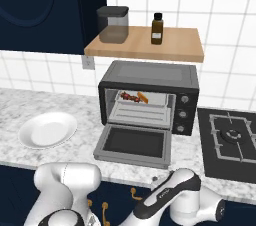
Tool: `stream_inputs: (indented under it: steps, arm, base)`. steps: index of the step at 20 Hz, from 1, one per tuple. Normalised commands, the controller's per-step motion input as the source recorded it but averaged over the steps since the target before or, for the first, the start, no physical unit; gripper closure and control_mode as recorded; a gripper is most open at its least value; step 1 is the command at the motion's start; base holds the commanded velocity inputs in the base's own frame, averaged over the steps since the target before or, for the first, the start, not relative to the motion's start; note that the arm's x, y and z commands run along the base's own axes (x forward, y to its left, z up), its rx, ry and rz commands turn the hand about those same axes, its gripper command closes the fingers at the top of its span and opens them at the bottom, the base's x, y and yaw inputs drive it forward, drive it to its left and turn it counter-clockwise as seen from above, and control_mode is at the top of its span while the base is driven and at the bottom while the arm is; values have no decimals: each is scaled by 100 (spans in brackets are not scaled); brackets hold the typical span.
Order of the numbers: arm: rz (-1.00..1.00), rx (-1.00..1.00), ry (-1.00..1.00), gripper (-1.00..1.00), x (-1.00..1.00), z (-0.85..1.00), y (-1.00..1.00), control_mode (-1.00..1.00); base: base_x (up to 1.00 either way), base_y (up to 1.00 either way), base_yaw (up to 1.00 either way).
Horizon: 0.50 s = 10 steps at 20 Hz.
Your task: Pick up the kebab skewer and baguette bread, and place them inside the toaster oven. Close the toaster oven door and start by setting the timer.
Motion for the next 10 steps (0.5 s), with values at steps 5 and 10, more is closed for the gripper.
stream_inputs:
  steps: [5,10]
  arm:
    - [0,0,-7,-100,0,0,42,-100]
    - [0,0,-1,-100,19,0,19,-100]
  base:
    - [0,0,0]
    - [0,0,0]
